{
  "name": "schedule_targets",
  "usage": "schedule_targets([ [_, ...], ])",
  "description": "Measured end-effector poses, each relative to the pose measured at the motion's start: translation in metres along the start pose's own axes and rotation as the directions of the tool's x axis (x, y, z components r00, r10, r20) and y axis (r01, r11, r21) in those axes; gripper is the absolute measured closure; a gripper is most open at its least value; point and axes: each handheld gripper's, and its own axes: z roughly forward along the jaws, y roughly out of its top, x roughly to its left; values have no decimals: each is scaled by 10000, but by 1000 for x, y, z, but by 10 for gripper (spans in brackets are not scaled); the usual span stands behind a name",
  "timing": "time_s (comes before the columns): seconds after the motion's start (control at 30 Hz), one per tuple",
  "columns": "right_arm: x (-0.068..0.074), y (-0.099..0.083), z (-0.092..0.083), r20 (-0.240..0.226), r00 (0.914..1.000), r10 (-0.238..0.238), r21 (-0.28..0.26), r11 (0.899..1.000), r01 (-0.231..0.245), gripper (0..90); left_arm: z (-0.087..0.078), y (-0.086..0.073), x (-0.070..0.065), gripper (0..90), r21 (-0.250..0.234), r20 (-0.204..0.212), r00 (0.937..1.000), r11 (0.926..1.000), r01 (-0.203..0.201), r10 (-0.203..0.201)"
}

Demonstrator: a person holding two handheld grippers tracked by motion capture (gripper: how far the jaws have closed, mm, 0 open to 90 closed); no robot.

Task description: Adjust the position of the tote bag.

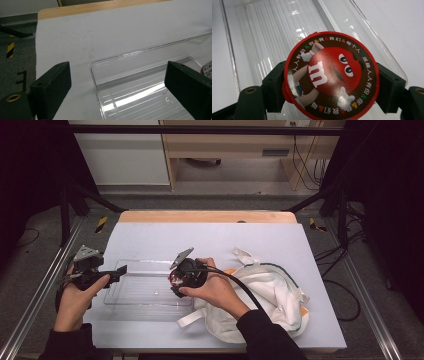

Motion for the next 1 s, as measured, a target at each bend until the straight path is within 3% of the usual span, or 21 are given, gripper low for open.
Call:
schedule_targets([
  [0.47, 2, 2, 2, -74, 10000, -46, -118, 9999, 45, 256, 0, 0, 0, 74, 17, 11, 10000, 10000, -25, 25],
  [0.7, 2, -2, 6, -38, 10000, 47, 326, 9995, -46, 255, 1, -1, 0, 75, 26, 52, 10000, 10000, 2, -2],
  [0.8, 2, -4, 4, -72, 9999, -118, 474, 9988, 121, 254, 1, 0, 1, 75, 14, 35, 10000, 10000, 21, -21],
  [1.0, 4, -6, 5, -102, 9998, -187, 529, 9984, 192, 254, 0, 0, 0, 75, 13, 25, 10000, 10000, 28, -29],
])
